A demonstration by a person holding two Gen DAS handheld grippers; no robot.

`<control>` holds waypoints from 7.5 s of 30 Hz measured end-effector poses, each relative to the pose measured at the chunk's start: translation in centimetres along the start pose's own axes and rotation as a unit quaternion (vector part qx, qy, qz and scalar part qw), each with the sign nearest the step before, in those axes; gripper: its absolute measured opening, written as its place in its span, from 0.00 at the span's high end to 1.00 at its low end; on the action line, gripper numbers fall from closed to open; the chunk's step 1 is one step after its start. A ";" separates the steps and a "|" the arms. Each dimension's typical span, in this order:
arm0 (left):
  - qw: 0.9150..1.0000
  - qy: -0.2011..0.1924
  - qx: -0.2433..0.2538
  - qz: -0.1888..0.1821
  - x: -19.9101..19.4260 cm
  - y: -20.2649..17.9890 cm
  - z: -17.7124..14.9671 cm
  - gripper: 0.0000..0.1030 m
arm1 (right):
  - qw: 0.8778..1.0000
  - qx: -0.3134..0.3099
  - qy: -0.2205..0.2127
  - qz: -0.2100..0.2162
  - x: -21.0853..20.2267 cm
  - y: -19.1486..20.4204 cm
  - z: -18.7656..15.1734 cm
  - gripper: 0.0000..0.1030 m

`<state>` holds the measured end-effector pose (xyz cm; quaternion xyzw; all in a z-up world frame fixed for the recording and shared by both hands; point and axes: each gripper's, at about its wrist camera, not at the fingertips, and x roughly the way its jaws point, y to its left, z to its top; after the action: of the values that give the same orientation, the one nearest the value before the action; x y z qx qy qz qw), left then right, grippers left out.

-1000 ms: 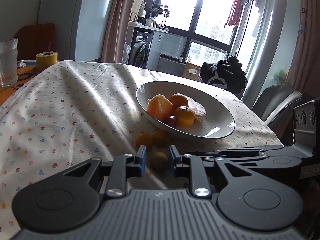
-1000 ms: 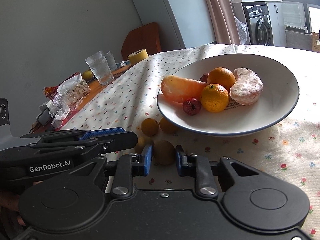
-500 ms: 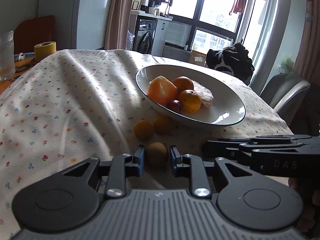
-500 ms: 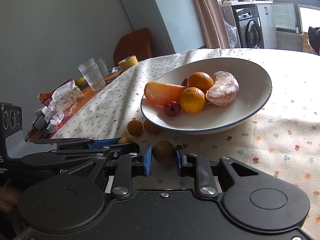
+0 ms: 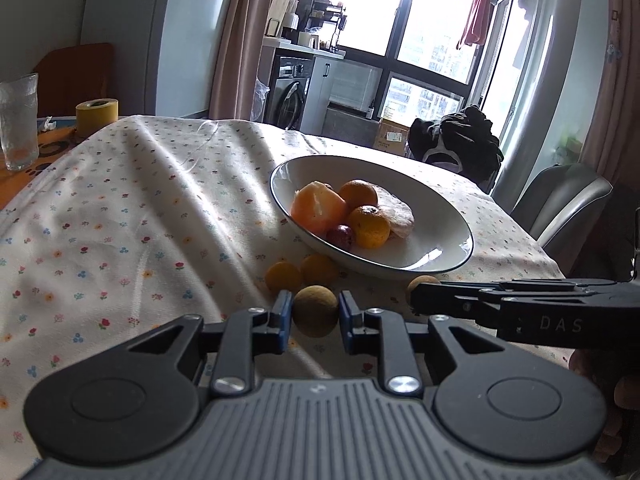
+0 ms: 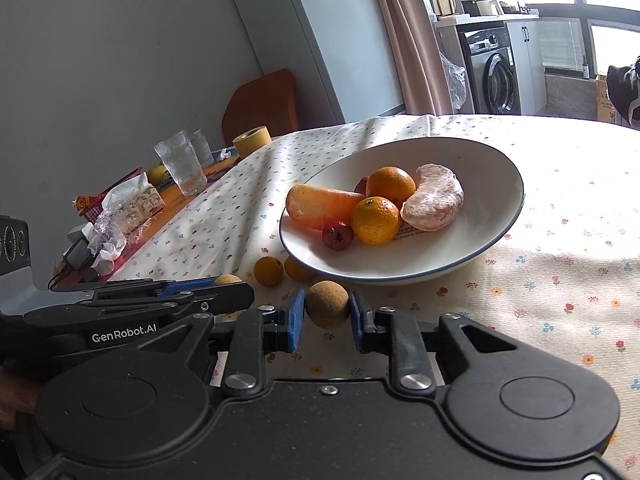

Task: Organize fruits
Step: 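Carry both kumquats over the bowl and open both grippers to drop them, then move both grippers to the remaining kumquats on the cloth and close them, then close the left gripper on a kumquat while the right gripper closes on another kumquat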

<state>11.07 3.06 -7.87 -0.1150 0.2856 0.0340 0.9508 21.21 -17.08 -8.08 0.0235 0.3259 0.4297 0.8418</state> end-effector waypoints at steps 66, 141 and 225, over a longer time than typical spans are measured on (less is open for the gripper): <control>0.997 -0.046 -0.052 0.032 -0.5 0.4 2.3 0.19 | 0.995 -0.029 -0.084 -0.055 -2.0 -0.3 3.4 0.24; 0.999 -0.018 -0.035 0.017 1.5 4.1 1.6 0.59 | 0.999 0.044 0.003 -0.021 3.2 2.6 -0.8 0.57; 0.995 -0.052 -0.087 0.025 -2.4 10.5 0.7 0.79 | 0.993 0.078 -0.027 -0.089 7.9 8.4 0.5 0.77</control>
<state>8.09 13.46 -8.09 -0.1882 0.2345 0.0879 0.9497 18.86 -5.89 -9.16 0.0722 0.3362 0.3255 0.8808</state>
